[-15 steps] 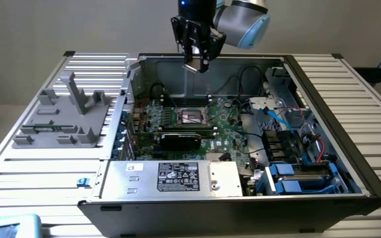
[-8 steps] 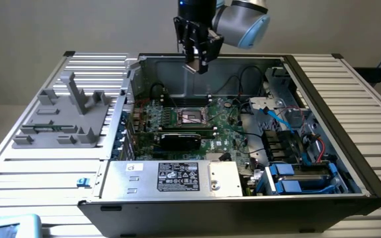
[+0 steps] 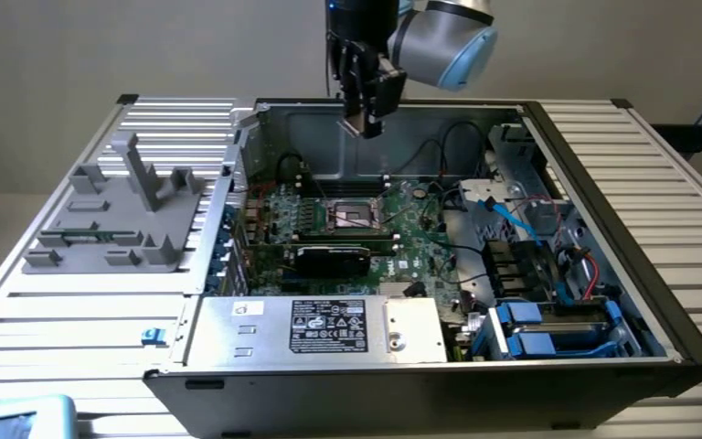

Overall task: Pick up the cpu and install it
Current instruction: 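Place the cpu into insertion slot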

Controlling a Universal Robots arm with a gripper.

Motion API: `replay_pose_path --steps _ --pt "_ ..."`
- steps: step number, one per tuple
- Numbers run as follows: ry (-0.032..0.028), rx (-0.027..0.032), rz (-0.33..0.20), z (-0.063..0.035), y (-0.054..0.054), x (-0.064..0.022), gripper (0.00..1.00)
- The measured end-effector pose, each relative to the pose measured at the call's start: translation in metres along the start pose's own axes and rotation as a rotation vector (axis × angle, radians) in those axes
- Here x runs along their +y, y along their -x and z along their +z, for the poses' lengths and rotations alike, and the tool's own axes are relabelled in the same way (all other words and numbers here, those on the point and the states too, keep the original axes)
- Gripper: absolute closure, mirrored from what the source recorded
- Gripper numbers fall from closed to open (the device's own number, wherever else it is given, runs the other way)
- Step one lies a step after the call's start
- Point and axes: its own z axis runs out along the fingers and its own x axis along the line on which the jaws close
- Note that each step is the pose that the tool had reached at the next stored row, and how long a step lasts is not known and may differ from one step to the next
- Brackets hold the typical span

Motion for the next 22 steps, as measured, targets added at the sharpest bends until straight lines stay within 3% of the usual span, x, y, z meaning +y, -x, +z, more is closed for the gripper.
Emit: replay_pose_path --steps 22 --pt "-0.0025 -0.0179 0.394 0.0089 -0.0001 -0.0004 0.45"
